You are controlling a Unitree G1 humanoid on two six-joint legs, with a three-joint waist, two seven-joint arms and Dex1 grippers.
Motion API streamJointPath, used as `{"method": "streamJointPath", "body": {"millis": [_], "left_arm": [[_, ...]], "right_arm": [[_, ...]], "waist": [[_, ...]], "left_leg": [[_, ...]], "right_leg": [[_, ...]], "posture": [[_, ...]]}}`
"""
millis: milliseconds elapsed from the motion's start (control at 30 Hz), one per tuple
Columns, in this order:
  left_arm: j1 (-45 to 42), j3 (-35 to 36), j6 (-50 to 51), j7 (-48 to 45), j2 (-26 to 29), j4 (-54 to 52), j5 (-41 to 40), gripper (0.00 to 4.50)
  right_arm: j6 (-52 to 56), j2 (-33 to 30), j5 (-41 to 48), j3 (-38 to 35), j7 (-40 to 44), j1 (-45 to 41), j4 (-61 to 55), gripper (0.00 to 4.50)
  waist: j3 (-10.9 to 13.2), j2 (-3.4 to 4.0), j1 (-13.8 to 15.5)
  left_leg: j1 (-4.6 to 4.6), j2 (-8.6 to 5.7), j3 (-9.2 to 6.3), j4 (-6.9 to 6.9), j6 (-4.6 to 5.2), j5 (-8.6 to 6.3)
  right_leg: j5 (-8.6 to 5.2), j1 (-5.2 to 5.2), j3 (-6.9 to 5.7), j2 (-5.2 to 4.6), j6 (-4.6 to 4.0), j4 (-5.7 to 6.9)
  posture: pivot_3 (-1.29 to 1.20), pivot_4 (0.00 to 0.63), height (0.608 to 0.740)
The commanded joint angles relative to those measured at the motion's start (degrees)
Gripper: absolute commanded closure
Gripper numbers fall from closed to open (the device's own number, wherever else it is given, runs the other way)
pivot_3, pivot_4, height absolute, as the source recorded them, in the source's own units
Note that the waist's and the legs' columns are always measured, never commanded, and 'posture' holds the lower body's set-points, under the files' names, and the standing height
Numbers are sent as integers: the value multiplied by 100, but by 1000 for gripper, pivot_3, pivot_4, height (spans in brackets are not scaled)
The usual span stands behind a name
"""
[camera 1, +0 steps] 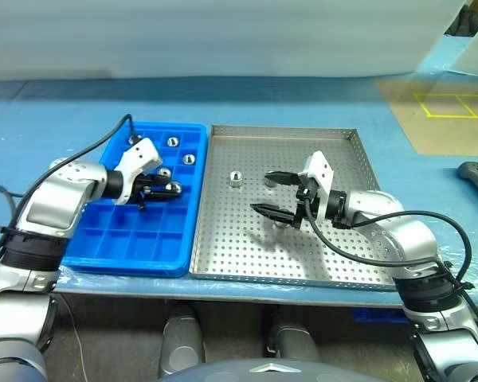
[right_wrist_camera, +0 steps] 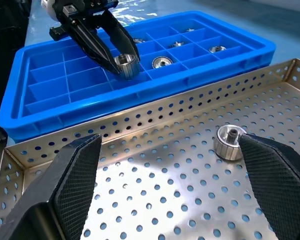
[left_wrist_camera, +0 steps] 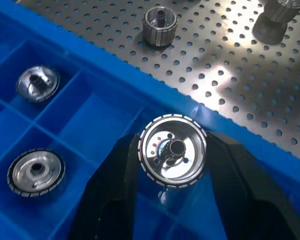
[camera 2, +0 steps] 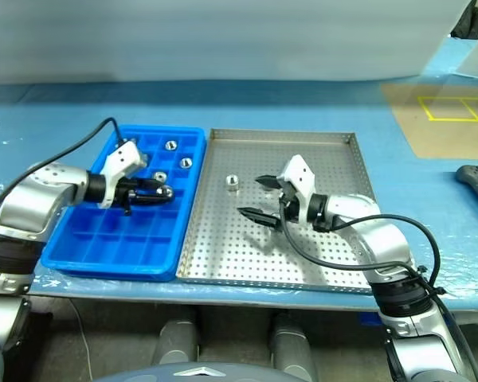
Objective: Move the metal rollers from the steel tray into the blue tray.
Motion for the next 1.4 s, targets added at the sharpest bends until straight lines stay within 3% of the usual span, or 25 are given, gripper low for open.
{"method": "streamJointPath", "body": {"millis": [33, 367, 933, 1400], "left_arm": [[199, 474, 150, 270, 261, -413, -154, 2815], [510, 1280, 665, 1568, 182, -925, -313, 2815], [1725, 2137, 2012, 2730, 63, -2374, -1001, 2815], [1894, 2031, 1897, 3302, -67, -2157, -981, 2815]], "right_arm": [[-167, 62, 3, 28, 150, -195, 43, 0], [-310, 355, -87, 295, 493, -534, 436, 0], [-574, 609, -309, 543, 1108, -988, 1151, 0], [-574, 647, -396, 528, 1213, -999, 1198, 0]], "waist": [[0, 0, 23], [0, 0, 167], [0, -1, 462], [-1, -1, 609]], "left_leg": [[-5, 0, -1, 1, 0, 0], [-22, 1, -9, 6, -5, 3], [-50, 5, -24, 17, -4, 3], [-61, 6, -29, 22, -4, 4]], "right_leg": [[0, -4, 0, 0, 0, 0], [0, -15, -7, -1, 0, 7], [0, -27, -27, -3, -2, 10], [0, -30, -33, -3, -2, 10]], "posture": [[167, 150, 740], [257, 150, 740], [382, 150, 740], [387, 150, 740]]}}
